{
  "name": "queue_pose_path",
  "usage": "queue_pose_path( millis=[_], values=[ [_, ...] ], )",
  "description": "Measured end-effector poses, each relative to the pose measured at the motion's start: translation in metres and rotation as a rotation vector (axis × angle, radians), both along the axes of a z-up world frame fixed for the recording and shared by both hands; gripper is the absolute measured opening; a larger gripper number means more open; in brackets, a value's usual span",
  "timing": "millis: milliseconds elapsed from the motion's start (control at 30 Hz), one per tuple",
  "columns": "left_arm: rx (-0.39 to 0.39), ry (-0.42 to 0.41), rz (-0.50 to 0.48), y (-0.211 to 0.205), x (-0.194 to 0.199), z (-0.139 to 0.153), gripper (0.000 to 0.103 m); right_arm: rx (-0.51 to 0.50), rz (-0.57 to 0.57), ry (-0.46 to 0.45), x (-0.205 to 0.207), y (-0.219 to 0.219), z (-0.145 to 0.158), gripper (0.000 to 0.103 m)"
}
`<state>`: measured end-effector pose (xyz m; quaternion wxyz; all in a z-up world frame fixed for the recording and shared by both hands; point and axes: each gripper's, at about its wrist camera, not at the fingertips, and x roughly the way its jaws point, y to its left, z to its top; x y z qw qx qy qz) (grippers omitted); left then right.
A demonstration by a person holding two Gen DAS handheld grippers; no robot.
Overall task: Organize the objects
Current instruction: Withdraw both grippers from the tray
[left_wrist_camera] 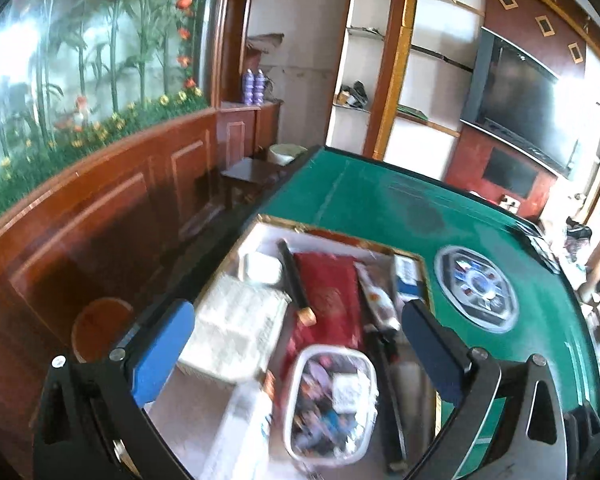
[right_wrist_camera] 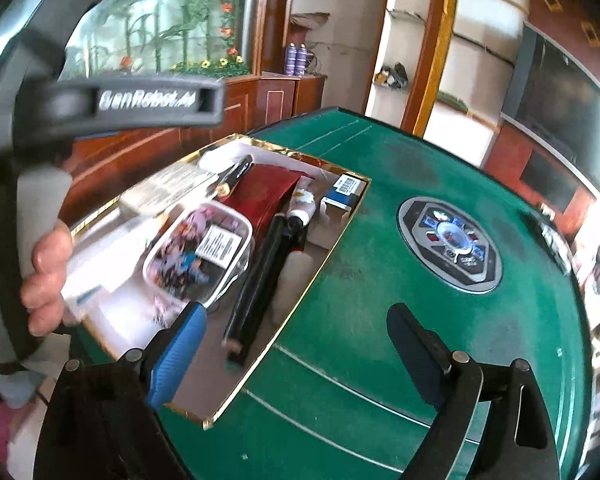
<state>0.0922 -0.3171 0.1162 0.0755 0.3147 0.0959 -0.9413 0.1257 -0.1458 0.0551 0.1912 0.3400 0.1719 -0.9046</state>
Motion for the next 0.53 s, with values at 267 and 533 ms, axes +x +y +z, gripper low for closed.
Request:
queue_pose_path(
  millis=[267, 533],
  values=[
    [-0.013, -0.001, 0.029, 0.015, 0.031, -0.009, 0.103, 0.024, -0.005, 0.029, 0.011, 0.013, -0.006, 0.096],
    [-0.008, 0.013, 0.158, -0.004, 0.046, -0.011, 0.103, 0.03, -0.003, 0.029, 0.014, 0.013, -0.008, 0.097]
  ],
)
